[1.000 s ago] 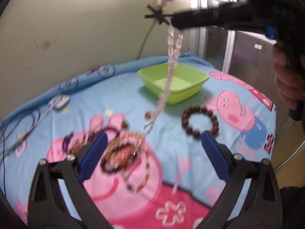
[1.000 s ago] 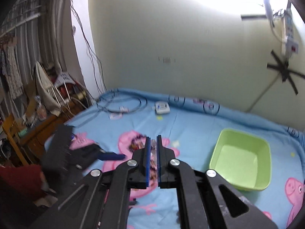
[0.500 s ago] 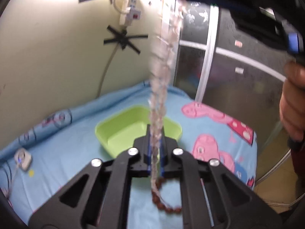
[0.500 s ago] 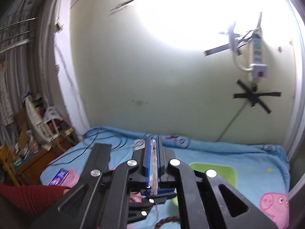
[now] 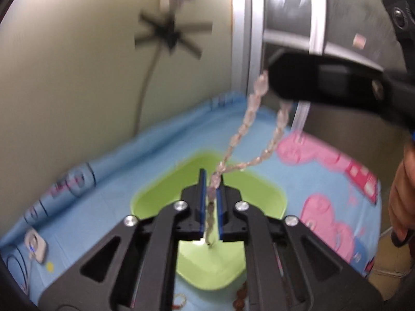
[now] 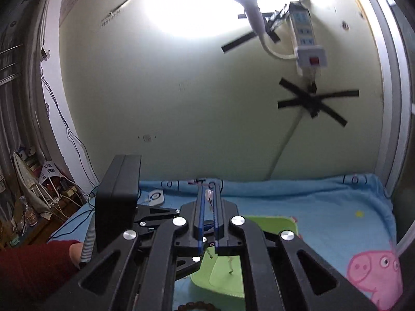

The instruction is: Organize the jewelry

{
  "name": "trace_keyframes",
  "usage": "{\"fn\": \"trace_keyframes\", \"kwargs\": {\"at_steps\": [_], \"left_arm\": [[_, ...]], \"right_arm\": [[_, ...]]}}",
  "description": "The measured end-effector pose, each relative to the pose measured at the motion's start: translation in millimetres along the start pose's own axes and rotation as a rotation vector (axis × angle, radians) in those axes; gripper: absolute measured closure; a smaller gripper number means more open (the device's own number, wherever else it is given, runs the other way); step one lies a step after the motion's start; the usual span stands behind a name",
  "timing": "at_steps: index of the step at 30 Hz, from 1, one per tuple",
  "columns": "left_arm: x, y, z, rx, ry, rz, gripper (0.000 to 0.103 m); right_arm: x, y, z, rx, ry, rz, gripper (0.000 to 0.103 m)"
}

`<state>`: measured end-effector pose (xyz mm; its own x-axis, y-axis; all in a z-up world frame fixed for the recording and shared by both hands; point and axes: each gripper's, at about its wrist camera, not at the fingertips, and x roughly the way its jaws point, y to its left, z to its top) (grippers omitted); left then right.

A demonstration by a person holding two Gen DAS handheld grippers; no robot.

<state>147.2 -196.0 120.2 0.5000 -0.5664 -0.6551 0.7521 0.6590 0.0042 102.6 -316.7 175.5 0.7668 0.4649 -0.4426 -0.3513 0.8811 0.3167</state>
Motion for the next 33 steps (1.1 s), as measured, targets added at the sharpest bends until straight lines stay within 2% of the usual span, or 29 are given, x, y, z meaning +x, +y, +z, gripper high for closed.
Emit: {"fn": "trace_keyframes", "kwargs": {"at_steps": [2, 5, 6, 7, 8, 9, 10, 12, 15, 17, 19, 21, 23, 25, 27, 30, 33], "left_arm": [[10.5, 0.8, -15.8, -0.017, 0.060, -0.007, 0.088], [1.0, 6.8, -33.6, -0.057, 0.068, -0.021, 0.084], [-4.6, 7.9, -36.3, -0.066, 0.059, -0.022, 0.075], [-15.7, 10.7, -39.6, -0.077, 0.042, -0.024, 0.061], [-26.9, 13.1, -42.7, -0.082, 0.030, -0.025, 0.051], [-34.0, 14.4, -44.4, -0.082, 0.025, -0.021, 0.045], [-47.8, 16.6, -48.2, -0.082, 0.014, -0.011, 0.045], [-75.5, 22.5, -58.5, -0.094, -0.016, 0.000, 0.045], [-120.9, 40.0, -82.4, -0.163, -0.068, 0.035, 0.045], [-150.6, 53.3, -107.4, -0.231, -0.088, 0.076, 0.045], [-170.4, 61.1, -131.2, -0.261, -0.094, 0.132, 0.045], [-187.4, 66.9, -163.6, -0.311, -0.082, 0.181, 0.045], [-194.3, 71.2, -198.0, -0.368, -0.037, 0.225, 0.045], [-195.7, 72.5, -224.8, -0.400, -0.005, 0.260, 0.045], [-192.8, 72.2, -249.2, -0.472, 0.019, 0.243, 0.045], [-186.1, 59.3, -267.9, -0.503, 0.040, 0.203, 0.045], [-169.5, 36.7, -258.1, -0.471, 0.049, 0.153, 0.045]], "right_arm": [[12.6, -14.0, -23.9, 0.085, 0.029, 0.032, 0.103], [17.1, -17.8, -43.7, 0.116, 0.044, 0.014, 0.103], [13.7, -13.6, -45.6, 0.100, 0.034, -0.003, 0.097], [5.9, -6.2, -45.8, 0.078, 0.008, -0.018, 0.085], [-0.1, -1.1, -44.5, 0.066, -0.013, -0.027, 0.077], [-9.0, 5.6, -42.4, 0.052, -0.047, -0.039, 0.063], [-19.7, 14.7, -41.3, 0.037, -0.084, -0.039, 0.056], [-43.2, 37.8, -40.3, 0.002, -0.139, 0.002, 0.054], [-64.3, 63.7, -49.0, -0.009, -0.169, 0.057, 0.054], [-66.2, 76.7, -66.8, -0.008, -0.138, 0.084, 0.054], [-57.7, 86.4, -88.5, -0.007, -0.079, 0.069, 0.054], [-38.2, 94.6, -116.1, 0.002, 0.028, 0.059, 0.056], [-14.1, 102.1, -146.6, 0.008, 0.139, 0.052, 0.062], [3.8, 107.7, -169.6, 0.000, 0.225, 0.034, 0.075], [10.9, 109.5, -181.8, -0.025, 0.263, -0.010, 0.079], [7.7, 97.3, -187.9, -0.015, 0.279, -0.096, 0.080], [-3.0, 80.9, -185.7, 0.001, 0.266, -0.163, 0.080]]}}
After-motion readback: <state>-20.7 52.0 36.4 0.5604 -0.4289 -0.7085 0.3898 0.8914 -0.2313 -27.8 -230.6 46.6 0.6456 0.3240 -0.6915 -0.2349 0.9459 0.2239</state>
